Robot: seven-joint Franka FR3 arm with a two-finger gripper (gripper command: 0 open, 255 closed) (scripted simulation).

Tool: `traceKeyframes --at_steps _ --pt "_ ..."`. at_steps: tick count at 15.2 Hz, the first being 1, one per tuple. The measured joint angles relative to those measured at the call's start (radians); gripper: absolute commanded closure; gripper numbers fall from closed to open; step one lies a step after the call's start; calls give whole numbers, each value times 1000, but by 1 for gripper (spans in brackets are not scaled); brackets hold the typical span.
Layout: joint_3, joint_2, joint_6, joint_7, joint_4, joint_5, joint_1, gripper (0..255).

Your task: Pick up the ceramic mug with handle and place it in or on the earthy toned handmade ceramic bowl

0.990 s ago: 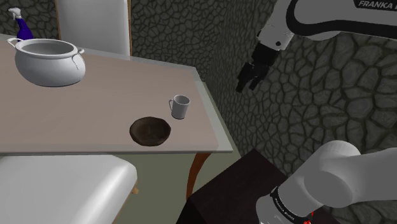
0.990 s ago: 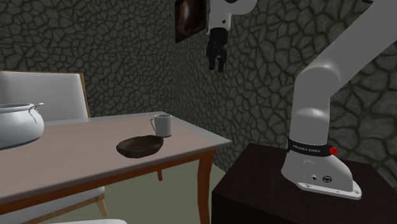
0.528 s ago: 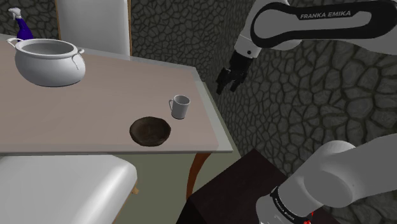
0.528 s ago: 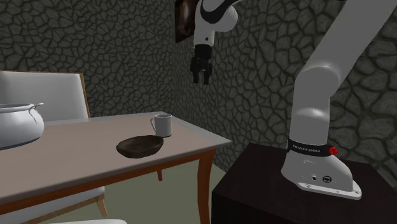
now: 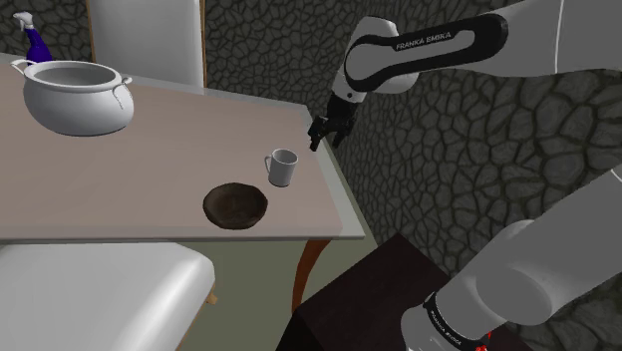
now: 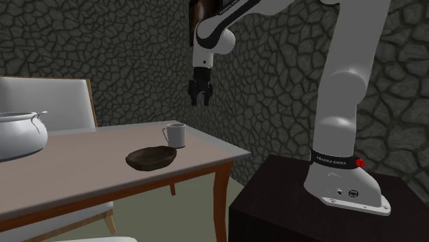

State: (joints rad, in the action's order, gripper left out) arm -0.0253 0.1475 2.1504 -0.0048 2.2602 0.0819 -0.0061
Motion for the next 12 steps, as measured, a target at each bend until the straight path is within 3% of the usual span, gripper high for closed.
traceKeyframes --at_steps 9,12 --pt "1 -348 111 5 -242 5 0 0" --pt "0 -402 139 6 -268 6 2 0"
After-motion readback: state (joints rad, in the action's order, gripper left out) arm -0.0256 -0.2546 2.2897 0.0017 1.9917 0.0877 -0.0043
